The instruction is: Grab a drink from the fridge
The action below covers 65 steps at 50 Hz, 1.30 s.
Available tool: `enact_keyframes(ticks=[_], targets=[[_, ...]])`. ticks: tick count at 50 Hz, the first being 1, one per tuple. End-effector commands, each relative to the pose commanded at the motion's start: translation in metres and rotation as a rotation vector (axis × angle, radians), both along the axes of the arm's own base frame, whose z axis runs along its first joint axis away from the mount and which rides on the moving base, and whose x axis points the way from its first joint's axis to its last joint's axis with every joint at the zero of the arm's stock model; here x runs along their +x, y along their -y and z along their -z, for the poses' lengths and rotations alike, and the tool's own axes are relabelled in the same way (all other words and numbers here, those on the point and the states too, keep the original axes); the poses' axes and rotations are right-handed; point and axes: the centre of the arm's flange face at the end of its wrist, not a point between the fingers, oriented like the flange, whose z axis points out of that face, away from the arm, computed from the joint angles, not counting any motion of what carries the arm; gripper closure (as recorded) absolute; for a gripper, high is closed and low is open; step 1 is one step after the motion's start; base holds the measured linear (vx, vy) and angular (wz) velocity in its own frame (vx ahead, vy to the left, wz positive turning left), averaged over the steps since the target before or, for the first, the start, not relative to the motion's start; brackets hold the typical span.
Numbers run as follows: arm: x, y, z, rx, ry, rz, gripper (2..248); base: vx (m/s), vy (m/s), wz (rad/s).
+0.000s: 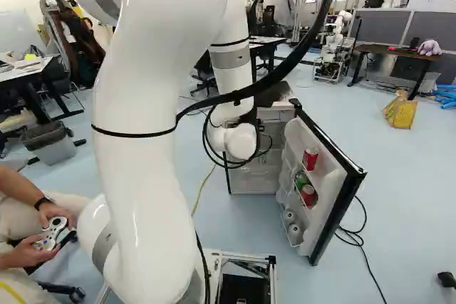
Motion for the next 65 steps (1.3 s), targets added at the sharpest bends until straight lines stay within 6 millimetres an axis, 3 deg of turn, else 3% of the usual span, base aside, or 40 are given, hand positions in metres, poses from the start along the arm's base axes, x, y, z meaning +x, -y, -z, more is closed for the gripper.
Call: enact_keyframes(ticks=[24,51,65], targets=[[0.006,-0.011,-0.026,-0.014,0.055,0.009,153,0.000,0.000,0.000],[0.025,-0.021,-0.054,-0.038,0.121,-0.022,153,0.000,0.000,0.000],[0.039,-0.021,-0.057,-0.043,0.135,-0.032,153,0.000,0.000,0.000]])
